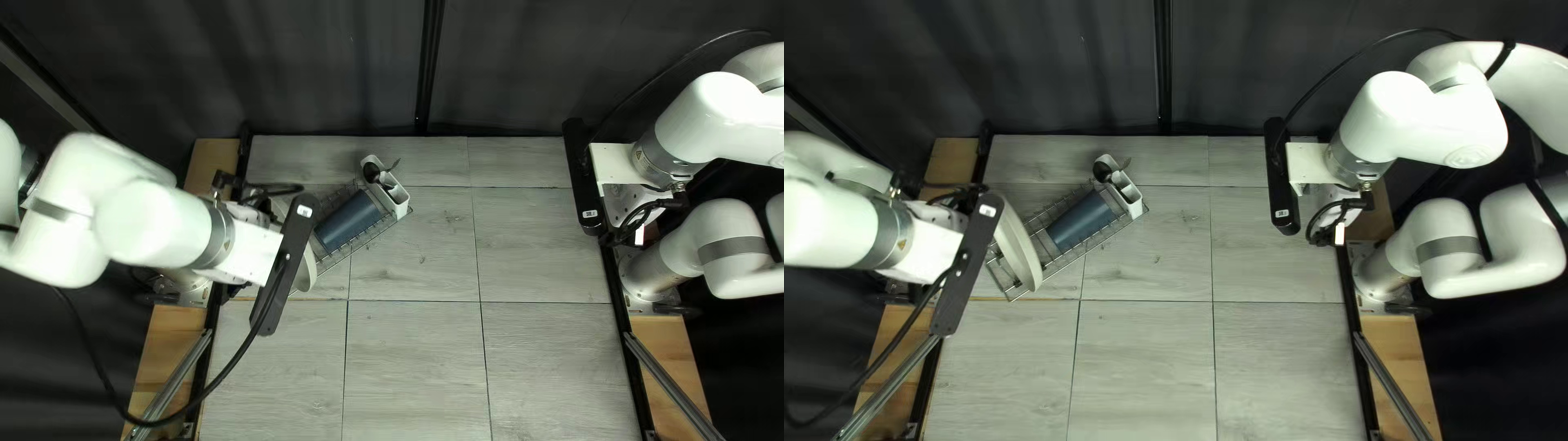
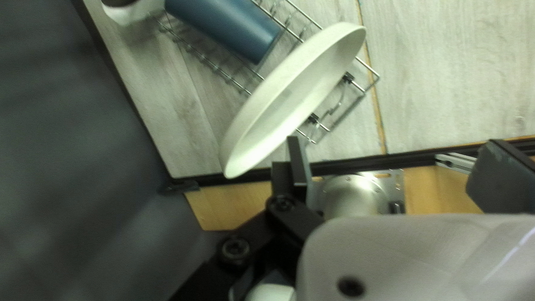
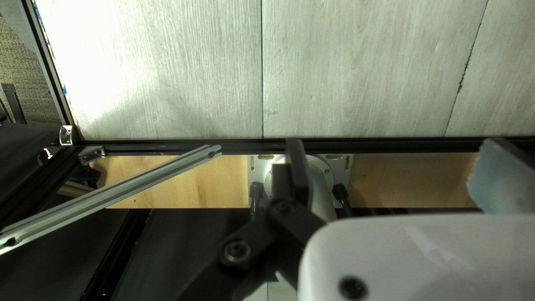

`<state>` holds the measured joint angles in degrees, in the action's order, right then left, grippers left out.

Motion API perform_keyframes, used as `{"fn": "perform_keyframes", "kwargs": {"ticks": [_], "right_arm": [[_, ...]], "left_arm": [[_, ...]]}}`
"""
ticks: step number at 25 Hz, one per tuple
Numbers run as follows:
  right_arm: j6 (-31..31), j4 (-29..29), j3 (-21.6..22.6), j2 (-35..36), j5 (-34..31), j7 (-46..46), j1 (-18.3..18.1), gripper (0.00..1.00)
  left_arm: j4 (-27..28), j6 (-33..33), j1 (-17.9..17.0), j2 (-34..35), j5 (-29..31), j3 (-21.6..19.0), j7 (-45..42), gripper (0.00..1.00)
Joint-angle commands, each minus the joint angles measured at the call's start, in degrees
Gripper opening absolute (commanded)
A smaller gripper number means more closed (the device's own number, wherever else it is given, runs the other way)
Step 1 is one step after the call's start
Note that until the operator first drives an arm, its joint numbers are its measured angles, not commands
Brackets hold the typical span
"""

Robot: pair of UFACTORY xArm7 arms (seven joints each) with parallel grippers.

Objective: Pick up and place plate onto table. Place down one fork to the left of the plate. Place spoon and knife to the right of the plate. Place cup above the knife and spoon

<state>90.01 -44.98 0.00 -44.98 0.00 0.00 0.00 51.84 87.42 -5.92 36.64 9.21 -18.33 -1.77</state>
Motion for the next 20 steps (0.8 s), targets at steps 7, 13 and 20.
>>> {"fn": "perform_keyframes", "kwargs": {"ticks": [7, 13, 20], "right_arm": [[0.0, 0.0, 0.0, 0.0, 0.0, 0.0, 0.0, 1.0], [0.0, 0.0, 0.0, 0.0, 0.0, 0.0, 0.0, 1.0], [0.0, 0.0, 0.0, 0.0, 0.0, 0.0, 0.0, 1.0]], "left_arm": [[-4.8, -3.1, 0.1, -0.1, 7.1, -2.3, 1.5, 1.0], [-5.1, -4.6, 1.2, -2.5, 8.8, -3.5, -0.8, 1.0], [-4.7, -3.9, 1.6, -3.2, 8.0, -3.8, -2.1, 1.0]]}}
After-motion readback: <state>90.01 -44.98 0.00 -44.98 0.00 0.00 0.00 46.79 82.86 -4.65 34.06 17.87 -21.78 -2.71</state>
